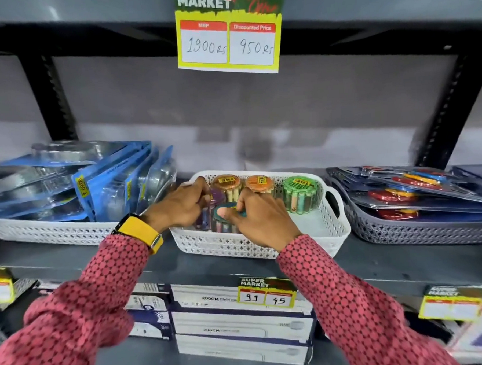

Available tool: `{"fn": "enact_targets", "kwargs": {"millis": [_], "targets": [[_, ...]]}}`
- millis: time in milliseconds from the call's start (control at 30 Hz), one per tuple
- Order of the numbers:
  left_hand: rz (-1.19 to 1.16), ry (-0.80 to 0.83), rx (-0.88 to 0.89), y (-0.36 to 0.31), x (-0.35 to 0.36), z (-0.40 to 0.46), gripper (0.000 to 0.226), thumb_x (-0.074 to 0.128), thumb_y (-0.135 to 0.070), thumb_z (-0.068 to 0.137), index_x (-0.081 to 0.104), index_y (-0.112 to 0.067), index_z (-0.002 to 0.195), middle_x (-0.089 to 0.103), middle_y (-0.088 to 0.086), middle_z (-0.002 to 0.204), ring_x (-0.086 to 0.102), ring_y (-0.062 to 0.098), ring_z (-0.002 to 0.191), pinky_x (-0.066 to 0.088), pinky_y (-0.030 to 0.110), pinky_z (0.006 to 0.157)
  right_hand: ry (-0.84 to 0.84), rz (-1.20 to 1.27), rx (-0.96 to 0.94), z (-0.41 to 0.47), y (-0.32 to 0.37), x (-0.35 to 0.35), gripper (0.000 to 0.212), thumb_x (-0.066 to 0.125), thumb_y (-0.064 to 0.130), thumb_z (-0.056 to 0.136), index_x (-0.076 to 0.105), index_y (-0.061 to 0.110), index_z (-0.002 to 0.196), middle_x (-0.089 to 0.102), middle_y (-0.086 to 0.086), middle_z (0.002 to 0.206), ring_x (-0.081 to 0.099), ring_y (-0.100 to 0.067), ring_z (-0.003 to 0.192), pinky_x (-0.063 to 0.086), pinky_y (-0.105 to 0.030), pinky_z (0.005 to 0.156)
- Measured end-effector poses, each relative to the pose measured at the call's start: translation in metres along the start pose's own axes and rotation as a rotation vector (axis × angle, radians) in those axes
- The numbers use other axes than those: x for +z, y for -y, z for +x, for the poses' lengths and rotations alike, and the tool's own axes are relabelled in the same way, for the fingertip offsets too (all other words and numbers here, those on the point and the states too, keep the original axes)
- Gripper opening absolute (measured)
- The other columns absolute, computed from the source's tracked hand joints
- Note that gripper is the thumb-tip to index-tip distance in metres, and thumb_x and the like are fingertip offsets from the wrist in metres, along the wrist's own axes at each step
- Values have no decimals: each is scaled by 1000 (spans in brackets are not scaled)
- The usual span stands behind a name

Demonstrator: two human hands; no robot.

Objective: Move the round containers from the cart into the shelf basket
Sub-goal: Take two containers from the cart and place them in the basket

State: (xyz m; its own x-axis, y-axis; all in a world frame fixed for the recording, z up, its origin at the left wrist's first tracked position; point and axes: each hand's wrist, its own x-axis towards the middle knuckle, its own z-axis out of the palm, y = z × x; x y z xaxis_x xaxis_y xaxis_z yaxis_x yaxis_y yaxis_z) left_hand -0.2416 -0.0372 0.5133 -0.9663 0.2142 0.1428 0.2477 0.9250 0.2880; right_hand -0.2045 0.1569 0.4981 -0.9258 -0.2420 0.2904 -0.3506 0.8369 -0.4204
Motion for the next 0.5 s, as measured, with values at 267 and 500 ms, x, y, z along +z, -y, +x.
{"fn": "enact_targets", "kwargs": {"millis": [267, 500], "targets": [[-39, -348, 129, -3, 11, -24, 26, 42, -19, 104, 61, -17, 122, 73, 12, 111, 66, 35, 105, 46, 39, 88, -268, -128, -71, -10, 0, 3, 32, 47, 54, 100, 59, 24, 102, 62, 2, 112, 62, -25, 96, 51, -42, 85], [-119, -444, 82, -2, 26, -36, 32, 42, -27, 105, 60, -10, 124, 69, 16, 115, 60, 34, 110, 44, 39, 90, -330, -220, -115, -18, 4, 8, 34, 48, 46, 102, 60, 17, 114, 62, -4, 123, 60, -26, 109, 58, -47, 86]]}}
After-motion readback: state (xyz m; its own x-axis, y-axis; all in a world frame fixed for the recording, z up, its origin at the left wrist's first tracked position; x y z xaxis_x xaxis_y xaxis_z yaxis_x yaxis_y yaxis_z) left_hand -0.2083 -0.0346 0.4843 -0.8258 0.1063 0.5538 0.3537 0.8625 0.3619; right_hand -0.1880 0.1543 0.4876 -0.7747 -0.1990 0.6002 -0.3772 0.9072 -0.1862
